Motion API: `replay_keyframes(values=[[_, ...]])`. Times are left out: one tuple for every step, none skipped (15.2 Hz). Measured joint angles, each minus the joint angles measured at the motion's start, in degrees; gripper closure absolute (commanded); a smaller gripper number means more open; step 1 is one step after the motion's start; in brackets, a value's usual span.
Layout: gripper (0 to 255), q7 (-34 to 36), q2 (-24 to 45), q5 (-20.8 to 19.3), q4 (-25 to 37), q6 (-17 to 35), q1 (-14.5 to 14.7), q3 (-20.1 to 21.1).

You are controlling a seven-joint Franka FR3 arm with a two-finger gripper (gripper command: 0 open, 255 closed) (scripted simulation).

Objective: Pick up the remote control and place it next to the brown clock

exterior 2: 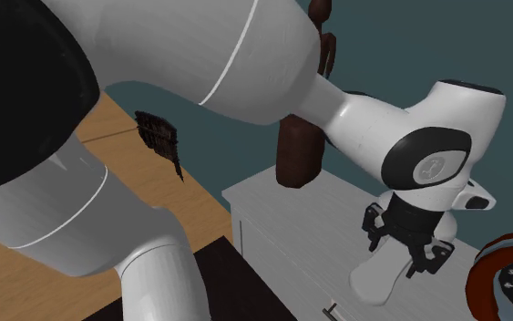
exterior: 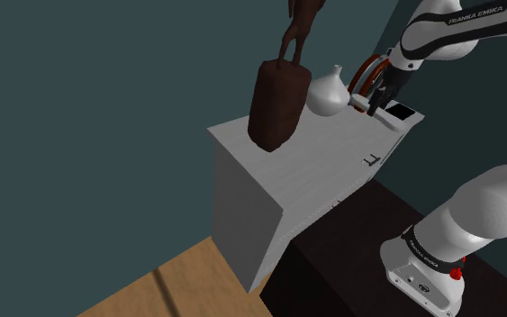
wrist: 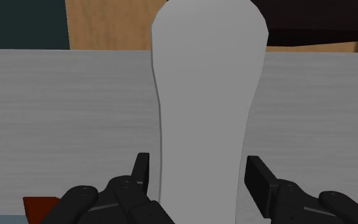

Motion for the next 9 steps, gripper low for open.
replay_keyframes(values=[[255, 0.0, 0.1, -0.1, -0.7, 0.8, 0.0, -0.1], [255, 0.0, 0.5, -0.1, -1.2, 1.8, 0.0, -0.2], [255, 0.0, 0.7, -0.1, -1.8, 2.6, -0.1, -0.3], [255, -0.2, 1.3, -0.1, -2.1, 3.4, -0.1, -0.5], [255, -0.1, 1.6, 0.0, -2.6, 4.2, 0.0, -0.5], [255, -0.3, 2.1, -0.1, -3.1, 5.1, -0.1, -0.7], [255, -0.3, 2.4, 0.0, -3.6, 6.0, -0.1, -0.8], [255, -0.3, 2.9, 0.0, -4.0, 6.8, 0.0, -0.9], [255, -0.2, 3.4, 0.1, -4.4, 7.8, 0.1, -0.9]])
